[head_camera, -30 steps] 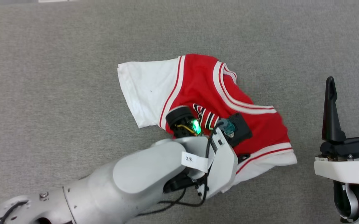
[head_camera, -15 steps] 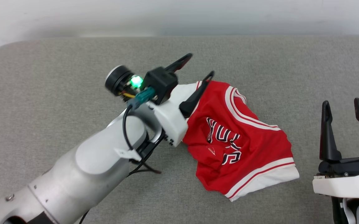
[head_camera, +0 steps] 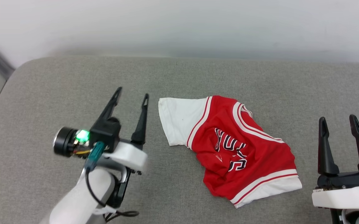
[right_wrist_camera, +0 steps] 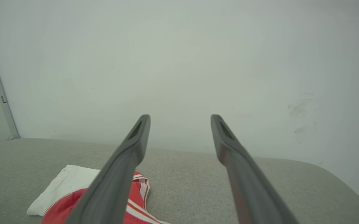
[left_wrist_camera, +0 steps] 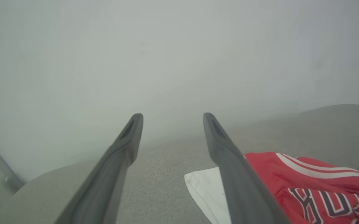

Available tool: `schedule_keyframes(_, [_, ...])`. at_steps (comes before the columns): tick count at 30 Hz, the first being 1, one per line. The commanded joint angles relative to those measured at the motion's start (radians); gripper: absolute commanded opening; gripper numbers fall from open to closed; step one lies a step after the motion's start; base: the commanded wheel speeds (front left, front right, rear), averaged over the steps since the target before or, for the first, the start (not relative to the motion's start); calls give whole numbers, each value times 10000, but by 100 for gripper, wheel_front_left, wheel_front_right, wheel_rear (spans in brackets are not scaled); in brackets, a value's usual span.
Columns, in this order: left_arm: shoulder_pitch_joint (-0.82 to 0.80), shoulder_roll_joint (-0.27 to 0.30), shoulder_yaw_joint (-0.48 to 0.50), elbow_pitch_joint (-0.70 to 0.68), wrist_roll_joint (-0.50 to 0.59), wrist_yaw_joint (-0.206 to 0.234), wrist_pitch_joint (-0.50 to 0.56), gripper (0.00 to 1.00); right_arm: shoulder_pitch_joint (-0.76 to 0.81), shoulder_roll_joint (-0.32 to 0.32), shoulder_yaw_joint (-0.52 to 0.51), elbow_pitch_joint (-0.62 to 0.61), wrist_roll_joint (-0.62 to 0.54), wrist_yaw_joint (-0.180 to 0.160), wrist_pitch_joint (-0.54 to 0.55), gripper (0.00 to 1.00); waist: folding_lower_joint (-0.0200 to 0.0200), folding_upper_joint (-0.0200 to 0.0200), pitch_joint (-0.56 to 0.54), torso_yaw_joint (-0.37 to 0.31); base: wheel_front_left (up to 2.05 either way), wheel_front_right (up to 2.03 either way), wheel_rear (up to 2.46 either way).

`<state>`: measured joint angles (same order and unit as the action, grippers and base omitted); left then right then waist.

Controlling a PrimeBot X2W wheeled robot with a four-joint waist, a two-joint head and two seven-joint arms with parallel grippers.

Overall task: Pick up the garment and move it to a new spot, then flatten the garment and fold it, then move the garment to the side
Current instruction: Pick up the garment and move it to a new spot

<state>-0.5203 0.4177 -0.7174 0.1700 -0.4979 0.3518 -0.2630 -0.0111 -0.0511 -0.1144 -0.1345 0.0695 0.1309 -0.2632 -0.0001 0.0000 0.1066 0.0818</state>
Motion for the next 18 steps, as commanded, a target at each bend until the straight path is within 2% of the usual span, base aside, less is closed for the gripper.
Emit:
schedule_keyframes(1, [719, -146, 665, -307, 445, 155, -22, 100, 180, 16, -9, 42, 1, -3, -24, 100, 1, 0, -145, 58, 0, 0, 0])
schedule_keyframes(5, [1964, -456, 1942, -707, 1250, 282, -23, 100, 316, 16, -37, 111, 41, -3, -24, 100, 1, 0, -305, 102, 0, 0, 0])
schedule_keyframes(12, [3612, -1183, 3545, -1008, 2258, -254, -24, 100, 566, 16, -121, 348, 338, -3, -24, 100, 1, 0, -577, 136, 0, 0, 0])
schedule_keyframes(18, [4338, -1660, 4188, -988, 2904, -776, -25, 100, 767, 16, -120, 548, 446, -3, -24, 100, 1, 0, -700, 120, 0, 0, 0])
